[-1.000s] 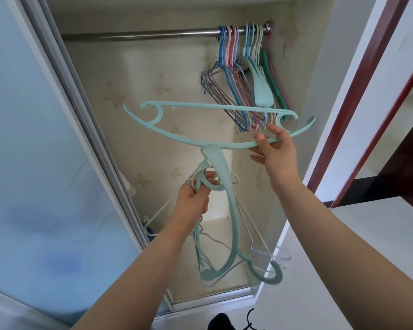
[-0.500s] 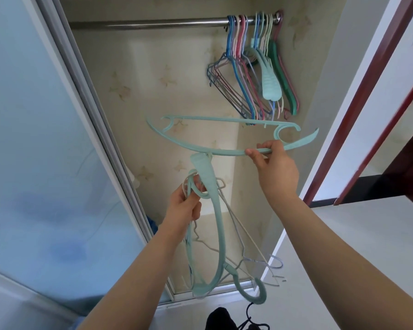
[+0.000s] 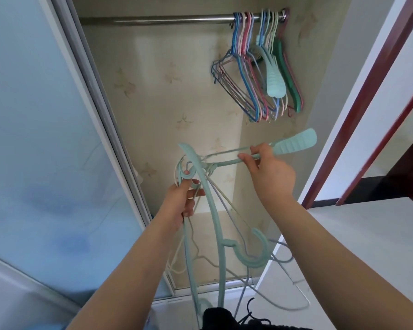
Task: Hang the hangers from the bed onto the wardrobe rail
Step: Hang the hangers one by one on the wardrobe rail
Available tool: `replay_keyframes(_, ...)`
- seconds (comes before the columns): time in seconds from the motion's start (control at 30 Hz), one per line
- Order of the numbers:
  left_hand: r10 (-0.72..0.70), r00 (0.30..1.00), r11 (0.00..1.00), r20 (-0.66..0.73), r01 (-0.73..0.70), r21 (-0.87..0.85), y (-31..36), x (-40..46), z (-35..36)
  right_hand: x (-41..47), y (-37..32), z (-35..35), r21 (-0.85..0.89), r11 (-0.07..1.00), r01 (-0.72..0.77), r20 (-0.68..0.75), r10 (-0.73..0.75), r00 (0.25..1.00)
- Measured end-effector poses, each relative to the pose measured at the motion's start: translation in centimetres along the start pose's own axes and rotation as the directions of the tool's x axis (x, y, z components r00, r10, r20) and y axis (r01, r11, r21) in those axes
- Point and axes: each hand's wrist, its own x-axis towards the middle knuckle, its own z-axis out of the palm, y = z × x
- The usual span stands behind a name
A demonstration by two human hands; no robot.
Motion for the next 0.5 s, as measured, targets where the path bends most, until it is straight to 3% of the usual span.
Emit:
replay_keyframes(0.1, -0.037, 0.999, 0.999, 0.026, 0.037, -0.017, 0.1, -0.1, -0.4, 0.5, -0.6, -0.3, -0.034, 0.992, 0.123, 0.008, -0.122, 0.992)
replay_keyframes(0.17, -0.025, 1.000, 1.000, 0.016, 0.025, 0.009, 0.3, -0.1, -0.5, 0.6, -0.9, -0.6, 0.057, 0.977, 0.204, 0.001, -0.205, 0.979)
replay_keyframes(0.27, -0.042, 0.999, 0.996, -0.013, 0.043, 0.083, 0.6, 0.3, -0.5, -0.1, -1.8, -0.6, 0.157, 0.907, 0.390, -0.126, -0.373, 0.919)
replay_keyframes(0.33, -0.067, 0.996, 0.988, -0.054, 0.073, 0.132, 0.5, 0.5, -0.3, -1.0, -2.5, -0.2, 0.081, 0.867, 0.492, -0.182, -0.472, 0.862)
replay_keyframes(0.5, -0.012, 0.996, 0.987, -0.094, 0.027, 0.161, 0.3, 0.8, 0.0, -0.8, -3.4, 0.5, -0.094, 0.864, 0.495, -0.200, -0.503, 0.841)
